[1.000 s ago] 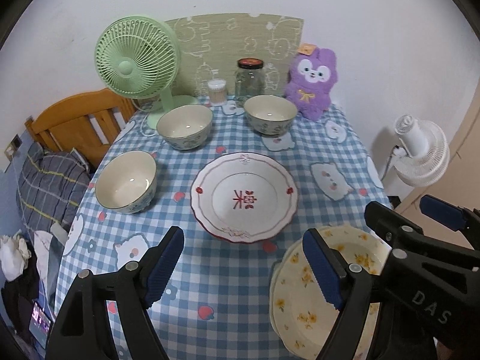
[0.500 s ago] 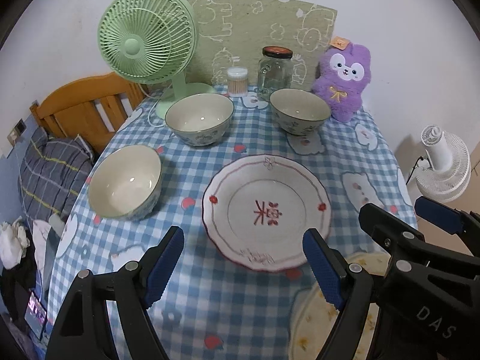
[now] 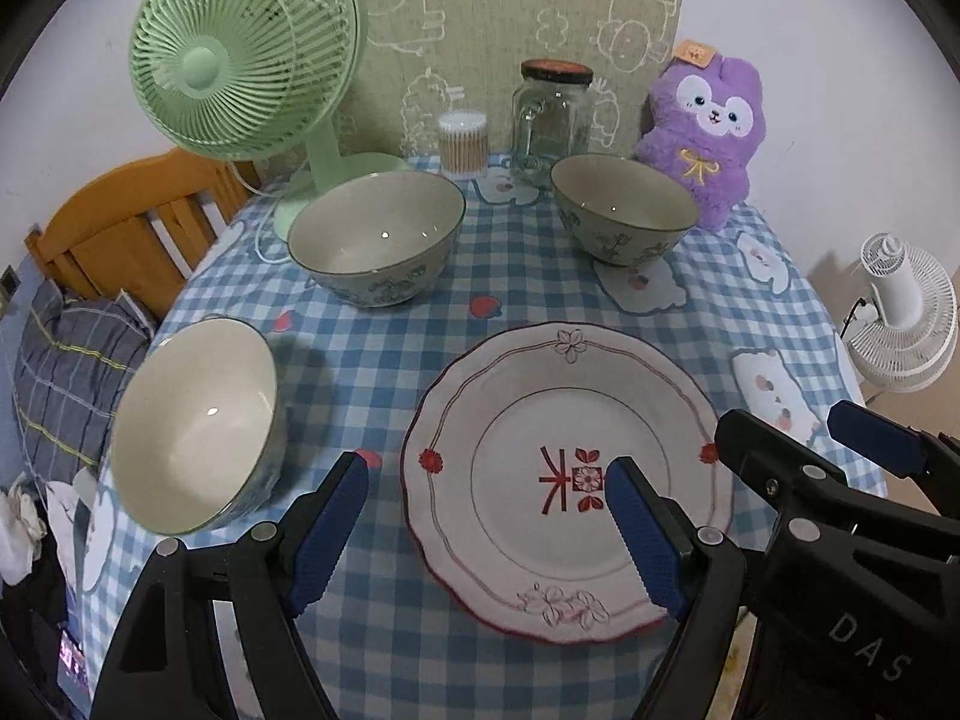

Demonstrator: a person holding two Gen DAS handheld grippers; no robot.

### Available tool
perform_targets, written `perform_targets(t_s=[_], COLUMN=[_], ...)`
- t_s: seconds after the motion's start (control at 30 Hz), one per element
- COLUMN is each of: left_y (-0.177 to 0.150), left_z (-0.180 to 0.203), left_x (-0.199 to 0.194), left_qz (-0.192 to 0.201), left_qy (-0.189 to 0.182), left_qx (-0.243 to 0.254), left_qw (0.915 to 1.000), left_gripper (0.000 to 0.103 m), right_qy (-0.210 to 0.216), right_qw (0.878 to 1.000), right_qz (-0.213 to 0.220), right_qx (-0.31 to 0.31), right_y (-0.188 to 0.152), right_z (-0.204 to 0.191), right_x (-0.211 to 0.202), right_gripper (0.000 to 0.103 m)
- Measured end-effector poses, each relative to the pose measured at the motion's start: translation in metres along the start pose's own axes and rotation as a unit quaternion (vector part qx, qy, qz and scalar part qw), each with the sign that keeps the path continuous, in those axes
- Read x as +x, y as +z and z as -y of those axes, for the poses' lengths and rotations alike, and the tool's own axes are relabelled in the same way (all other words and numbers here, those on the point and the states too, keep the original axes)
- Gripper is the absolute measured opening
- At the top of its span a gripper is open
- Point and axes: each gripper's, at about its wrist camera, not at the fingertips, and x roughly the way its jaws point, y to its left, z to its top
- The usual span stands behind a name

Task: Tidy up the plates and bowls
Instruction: 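Move both tools to the white plate with red rim and character, then grasp the red-rimmed plate rim with both tools and lift it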

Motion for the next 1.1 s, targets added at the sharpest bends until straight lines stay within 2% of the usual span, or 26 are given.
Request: perform_targets(t_s=[0.33, 0.4, 0.73, 0.83, 0.93, 1.1], left_y=[-0.001, -0.001, -0.003, -0.003, -0.004, -0.004], left_z=[-0.003, -0.005, -0.011, -0.016, -0.022, -0.022], left_x=[0.031, 0.037, 0.052, 0.06, 0.065, 0.068], left_qz=[-0.02, -0.026, -0.034, -0.051, -0.061, -0.067], left_qy=[-0.008, -0.01, -0.004, -0.003, -0.005, -0.004], left_qx=[0.008, 0.006, 0.004, -0.008, -0.025, -0.022], left_qw=[0.9997, 0.9996, 0.9994, 0.9986, 0.9978, 0.9975], left_gripper=[0.076, 0.072, 0.065, 0.055, 0.046, 0.045], right_qy=[-0.012, -0.01, -0.004, -0.013, -0.021, -0.017], right_qw=[1.0, 1.0, 0.999, 0.999, 0.998, 0.997], right_qz=[-0.025, -0.029, -0.053, -0.053, -0.062, -0.08], right_qx=[0.006, 0.005, 0.005, 0.001, -0.001, 0.013], right_y=[0.001, 0.0, 0.001, 0.001, 0.001, -0.002], right_z=[-0.001, -0.002, -0.006, -0.006, -0.004, 0.002], right_x=[0.032, 0.037, 0.057, 0.06, 0.067, 0.076], right_gripper=[0.077, 0.069, 0.061, 0.058, 0.051, 0.045])
